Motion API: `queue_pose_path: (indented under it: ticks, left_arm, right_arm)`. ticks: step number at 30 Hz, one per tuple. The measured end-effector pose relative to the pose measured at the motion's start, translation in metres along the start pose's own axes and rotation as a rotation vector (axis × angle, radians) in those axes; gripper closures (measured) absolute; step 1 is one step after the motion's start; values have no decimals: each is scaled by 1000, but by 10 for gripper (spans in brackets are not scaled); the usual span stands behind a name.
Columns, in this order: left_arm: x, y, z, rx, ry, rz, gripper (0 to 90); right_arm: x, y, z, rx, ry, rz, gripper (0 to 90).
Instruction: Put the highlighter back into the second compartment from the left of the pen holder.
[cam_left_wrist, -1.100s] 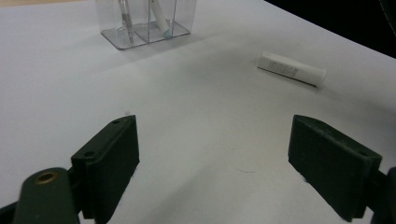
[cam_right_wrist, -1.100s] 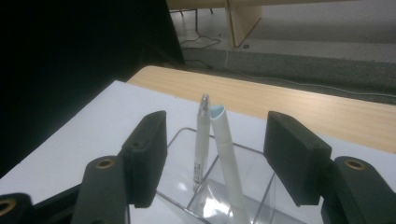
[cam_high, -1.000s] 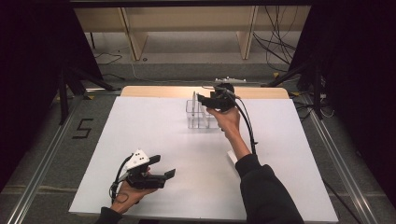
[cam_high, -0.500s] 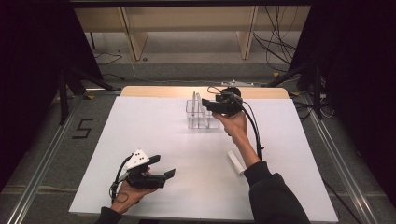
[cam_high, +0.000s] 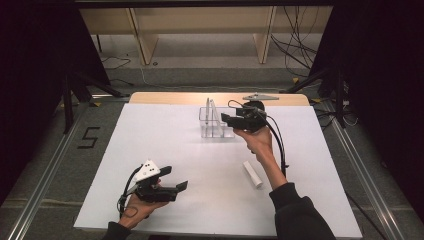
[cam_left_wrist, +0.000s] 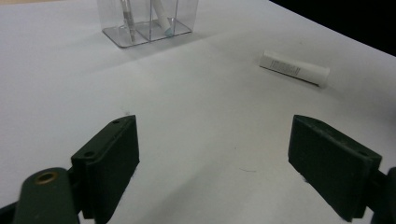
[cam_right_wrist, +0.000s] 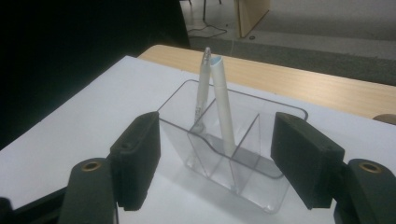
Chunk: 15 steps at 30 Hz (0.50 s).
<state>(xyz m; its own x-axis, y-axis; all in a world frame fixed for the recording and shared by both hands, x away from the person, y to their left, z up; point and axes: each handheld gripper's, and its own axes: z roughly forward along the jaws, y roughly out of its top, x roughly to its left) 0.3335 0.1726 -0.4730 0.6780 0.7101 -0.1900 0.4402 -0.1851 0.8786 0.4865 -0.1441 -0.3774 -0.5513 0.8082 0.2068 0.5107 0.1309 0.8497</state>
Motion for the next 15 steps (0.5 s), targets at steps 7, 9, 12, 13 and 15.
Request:
queue_pose_path:
  ticks: [7, 9, 12, 13, 15]
  left_arm:
    - [1, 0, 0, 2, 2, -1, 159]
    - [1, 0, 0, 2, 1, -1, 159]
    - [1, -1, 1, 4, 2, 0, 159]
    - [1, -1, 1, 4, 2, 0, 159]
    - [1, -1, 1, 2, 3, -5, 160]
  right_arm:
    - [0, -9, -10, 14, -16, -26, 319]
    - [0, -12, -12, 20, -22, -36, 317]
    - [3, -16, -16, 31, -49, -67, 315]
    - [4, -18, -17, 36, -52, -78, 311]
    - [5, -22, -19, 37, -34, -70, 309]
